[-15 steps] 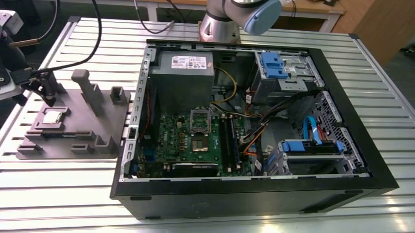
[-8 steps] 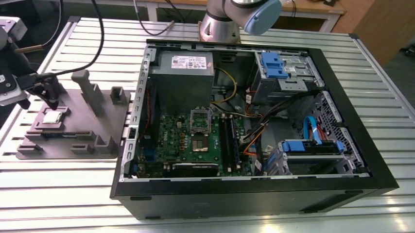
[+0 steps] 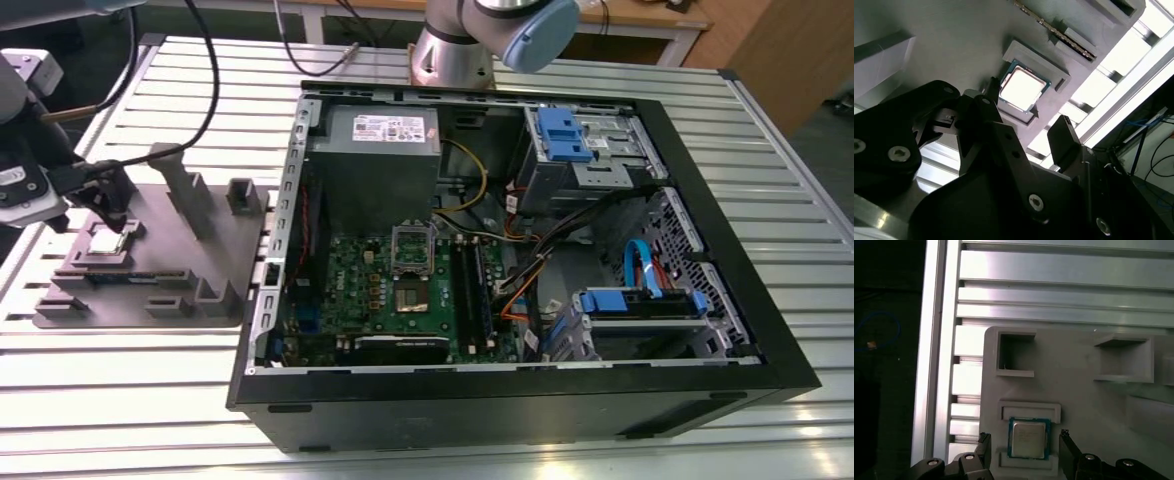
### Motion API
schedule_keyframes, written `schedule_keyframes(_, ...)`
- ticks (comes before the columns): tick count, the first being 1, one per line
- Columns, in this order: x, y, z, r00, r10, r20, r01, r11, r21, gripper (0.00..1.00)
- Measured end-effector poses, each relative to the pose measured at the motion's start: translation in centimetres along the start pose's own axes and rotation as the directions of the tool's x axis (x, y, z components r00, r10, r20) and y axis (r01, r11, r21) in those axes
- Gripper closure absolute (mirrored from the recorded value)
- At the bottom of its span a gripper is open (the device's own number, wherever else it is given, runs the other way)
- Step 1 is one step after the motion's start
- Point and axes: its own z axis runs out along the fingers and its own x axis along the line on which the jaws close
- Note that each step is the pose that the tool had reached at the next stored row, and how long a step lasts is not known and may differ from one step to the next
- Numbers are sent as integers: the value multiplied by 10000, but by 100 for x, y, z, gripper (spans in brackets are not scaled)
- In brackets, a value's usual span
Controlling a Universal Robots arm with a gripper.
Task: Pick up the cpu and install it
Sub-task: 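Pick up the cpu and move it towards the insertion slot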
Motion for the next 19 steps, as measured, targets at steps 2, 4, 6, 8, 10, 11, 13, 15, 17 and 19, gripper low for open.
schedule_keyframes(2, -1, -1, 25, 10000, 14, 1, -14, 10000, 0, 35)
schedule_keyframes(4, -2, -3, 50, 10000, 35, 2, -35, 10000, 0, 35)
schedule_keyframes(6, -3, -4, 68, 10000, 62, 3, -62, 10000, -1, 35)
schedule_keyframes(8, -3, -5, 90, 10000, 92, 5, -92, 10000, -1, 35)
schedule_keyframes(10, -4, -7, 117, 9999, 148, 8, -148, 9999, -2, 35)
schedule_keyframes(11, -4, -7, 128, 9998, 195, 10, -195, 9998, -2, 35)
schedule_keyframes(13, -5, -9, 153, 9997, 262, 13, -262, 9997, -3, 35)
schedule_keyframes(15, -5, -10, 181, 9995, 302, 15, -302, 9995, -4, 35)
schedule_keyframes(17, -7, -12, 208, 9995, 322, 17, -322, 9995, -4, 35)
schedule_keyframes(19, -9, -13, 236, 9994, 338, 17, -338, 9994, -4, 35)
